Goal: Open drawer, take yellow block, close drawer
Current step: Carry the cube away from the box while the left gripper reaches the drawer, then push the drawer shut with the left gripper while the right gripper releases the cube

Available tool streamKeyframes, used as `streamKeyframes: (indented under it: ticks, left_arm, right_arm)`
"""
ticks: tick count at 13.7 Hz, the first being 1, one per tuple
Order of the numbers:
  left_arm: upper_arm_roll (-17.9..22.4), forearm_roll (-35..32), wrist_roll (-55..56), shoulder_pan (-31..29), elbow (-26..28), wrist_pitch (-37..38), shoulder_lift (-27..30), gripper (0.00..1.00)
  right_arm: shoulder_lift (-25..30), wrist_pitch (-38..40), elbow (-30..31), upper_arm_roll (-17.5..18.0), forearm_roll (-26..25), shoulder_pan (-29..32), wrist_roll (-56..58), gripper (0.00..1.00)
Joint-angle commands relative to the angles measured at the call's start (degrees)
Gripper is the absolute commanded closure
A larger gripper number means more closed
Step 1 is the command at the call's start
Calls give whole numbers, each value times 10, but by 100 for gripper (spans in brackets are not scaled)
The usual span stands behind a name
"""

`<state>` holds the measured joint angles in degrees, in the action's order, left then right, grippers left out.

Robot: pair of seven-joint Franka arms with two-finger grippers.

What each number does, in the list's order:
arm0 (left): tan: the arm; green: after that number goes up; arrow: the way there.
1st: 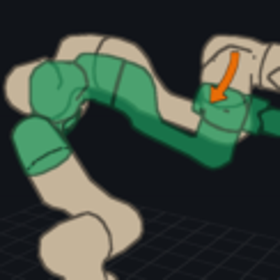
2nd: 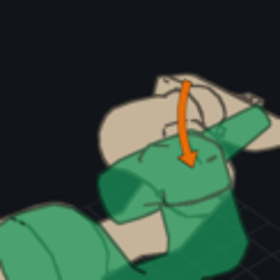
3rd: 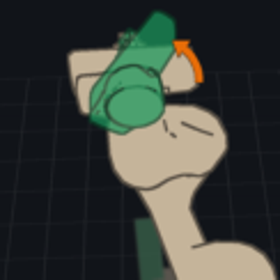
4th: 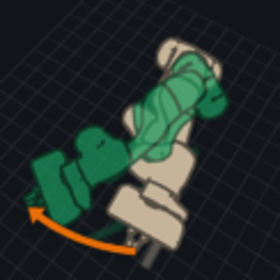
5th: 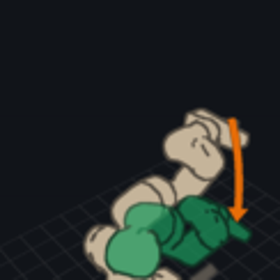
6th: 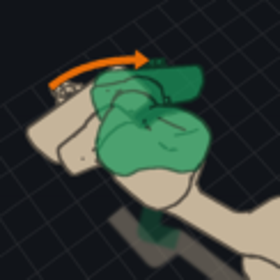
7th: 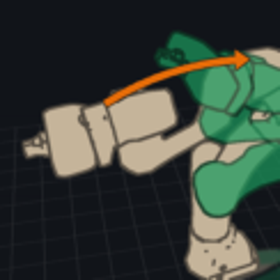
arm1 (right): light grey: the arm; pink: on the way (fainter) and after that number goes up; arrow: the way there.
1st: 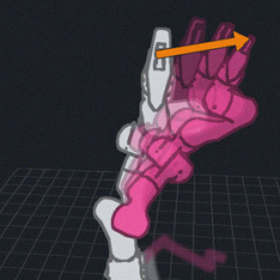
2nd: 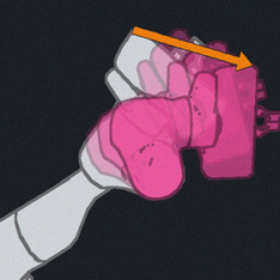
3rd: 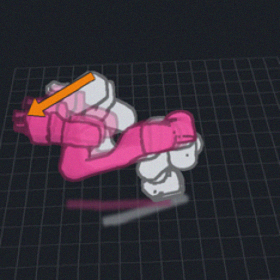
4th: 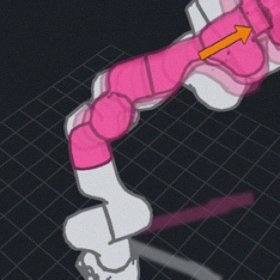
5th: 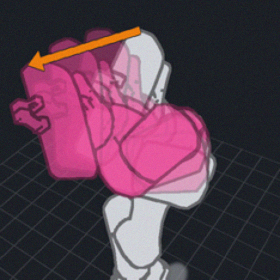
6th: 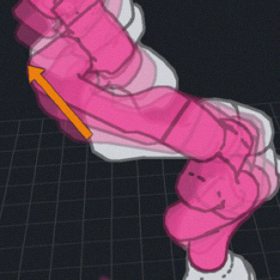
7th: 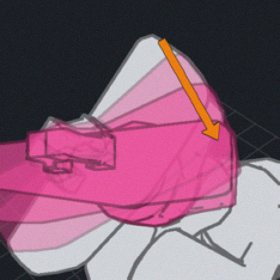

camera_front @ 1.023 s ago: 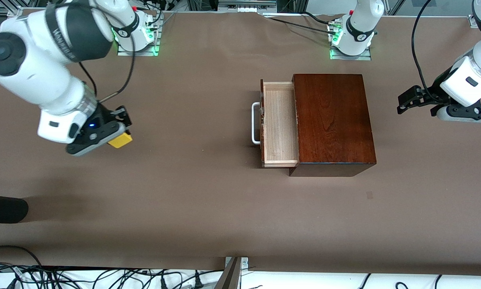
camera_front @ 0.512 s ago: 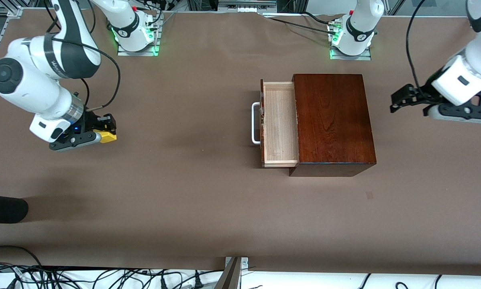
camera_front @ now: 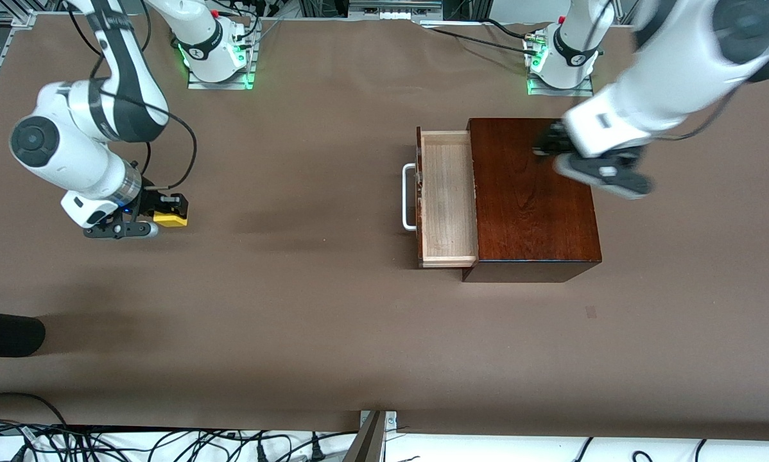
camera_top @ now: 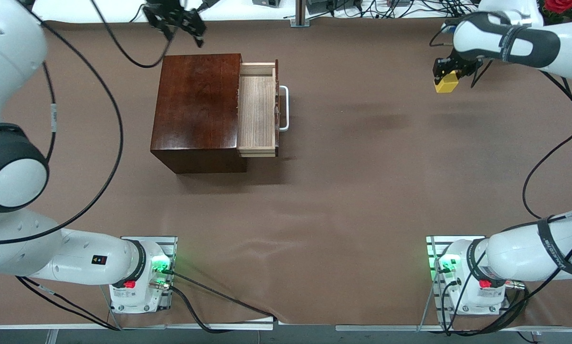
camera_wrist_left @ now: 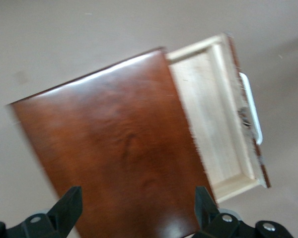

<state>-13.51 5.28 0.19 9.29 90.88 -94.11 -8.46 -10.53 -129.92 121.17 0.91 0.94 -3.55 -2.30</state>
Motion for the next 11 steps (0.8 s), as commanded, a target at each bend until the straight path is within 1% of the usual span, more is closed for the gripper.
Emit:
streamKeyframes:
  ticks: [1,3,5,7,9,11]
  left_arm:
    - [0,5,-11,76,-49,16,-70,0]
    - [-1,5,-10,120,-50,14,-111,0]
    - [1,1,-5,161,-50,-3,-130,0]
    - [-1,-11,-3,179,-48,-58,-144,0]
    - [-2,-39,-27,215,-48,-112,-166,0]
    - [-1,-82,-105,259,-47,-178,-193,0]
  right_arm:
    - [-40,-93,42,-6,3,3,-15,100]
    - [-59,-128,53,-7,2,3,-10,100]
    - [-78,-144,53,-7,1,3,-9,100]
    - [-92,-155,54,-7,1,3,-9,100]
    - [-108,-187,64,-7,0,6,-6,100]
    - [-116,-205,71,-7,1,10,-6,100]
